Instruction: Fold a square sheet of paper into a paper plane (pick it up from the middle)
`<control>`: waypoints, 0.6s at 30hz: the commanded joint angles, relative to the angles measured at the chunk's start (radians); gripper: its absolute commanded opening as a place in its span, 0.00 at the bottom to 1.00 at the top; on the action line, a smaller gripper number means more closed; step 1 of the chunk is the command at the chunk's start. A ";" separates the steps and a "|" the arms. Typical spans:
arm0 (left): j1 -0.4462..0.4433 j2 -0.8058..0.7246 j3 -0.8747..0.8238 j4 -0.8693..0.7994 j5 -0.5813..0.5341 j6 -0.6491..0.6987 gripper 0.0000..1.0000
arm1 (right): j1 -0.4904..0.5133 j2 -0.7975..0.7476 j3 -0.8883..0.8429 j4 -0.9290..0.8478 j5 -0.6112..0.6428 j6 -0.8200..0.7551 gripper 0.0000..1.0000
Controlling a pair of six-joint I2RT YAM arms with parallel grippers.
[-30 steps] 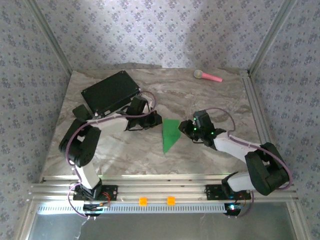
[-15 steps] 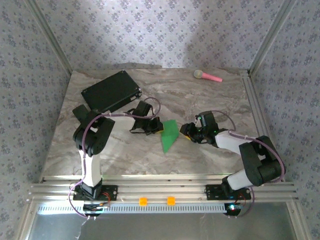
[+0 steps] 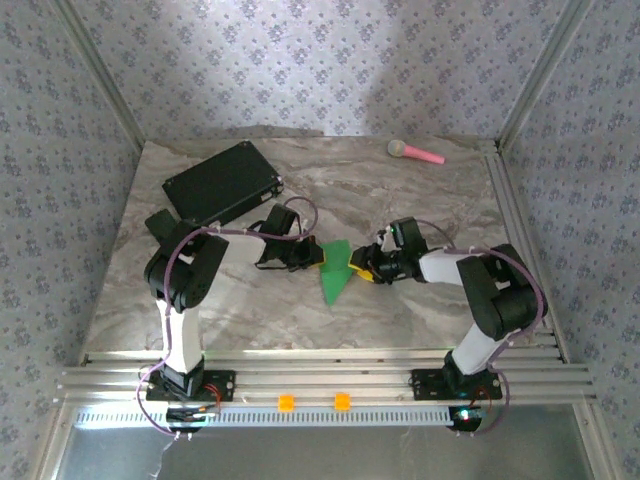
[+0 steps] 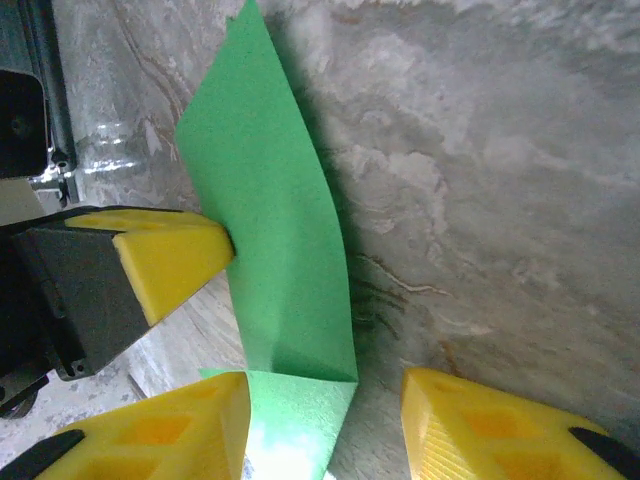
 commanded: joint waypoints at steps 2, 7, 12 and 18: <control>-0.002 0.019 -0.002 -0.045 0.032 0.064 0.03 | -0.001 0.035 0.038 0.019 -0.053 -0.013 0.42; -0.004 0.028 0.007 -0.045 0.060 0.099 0.03 | -0.002 0.073 0.077 0.016 -0.104 -0.039 0.39; -0.004 0.034 0.018 -0.056 0.071 0.122 0.03 | -0.005 0.105 0.128 -0.040 -0.121 -0.088 0.38; -0.004 0.036 0.020 -0.054 0.069 0.124 0.03 | -0.010 0.144 0.196 -0.145 -0.130 -0.170 0.36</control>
